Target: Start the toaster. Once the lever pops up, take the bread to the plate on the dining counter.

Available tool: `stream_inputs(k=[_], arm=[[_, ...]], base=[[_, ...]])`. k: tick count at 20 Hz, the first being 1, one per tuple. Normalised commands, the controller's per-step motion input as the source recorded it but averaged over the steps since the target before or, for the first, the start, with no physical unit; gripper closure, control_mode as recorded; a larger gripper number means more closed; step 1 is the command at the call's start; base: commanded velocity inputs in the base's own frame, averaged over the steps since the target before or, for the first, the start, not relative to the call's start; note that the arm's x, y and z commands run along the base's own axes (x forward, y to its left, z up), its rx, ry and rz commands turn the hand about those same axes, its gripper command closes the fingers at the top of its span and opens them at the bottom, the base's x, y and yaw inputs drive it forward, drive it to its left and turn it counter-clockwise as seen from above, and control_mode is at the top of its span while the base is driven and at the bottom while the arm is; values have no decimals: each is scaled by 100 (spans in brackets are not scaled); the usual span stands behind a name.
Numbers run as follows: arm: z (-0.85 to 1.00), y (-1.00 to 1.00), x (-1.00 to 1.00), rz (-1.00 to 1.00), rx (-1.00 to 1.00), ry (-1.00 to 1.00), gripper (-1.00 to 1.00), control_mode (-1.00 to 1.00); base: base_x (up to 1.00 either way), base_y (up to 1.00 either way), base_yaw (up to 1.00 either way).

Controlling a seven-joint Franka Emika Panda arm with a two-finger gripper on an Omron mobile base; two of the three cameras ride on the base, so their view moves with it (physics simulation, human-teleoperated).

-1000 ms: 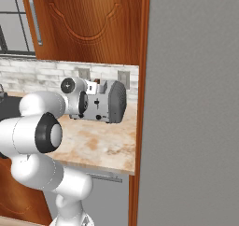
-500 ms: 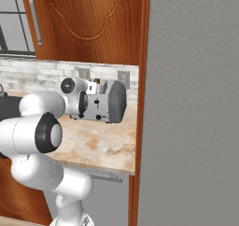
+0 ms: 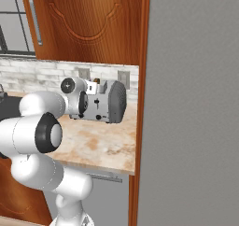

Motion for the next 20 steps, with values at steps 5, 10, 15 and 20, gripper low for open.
stream_inputs(k=[5, 10, 15, 20], arm=[[0, 0, 0, 0, 0, 0, -100, -100], [0, 0, 0, 0, 0, 0, -100, -100], [0, 0, 0, 0, 0, 0, -100, -100], [0, 0, 0, 0, 0, 0, -100, -100]], base=[[0, 0, 0], [0, 0, 0], [0, 0, 0], [0, 0, 0]])
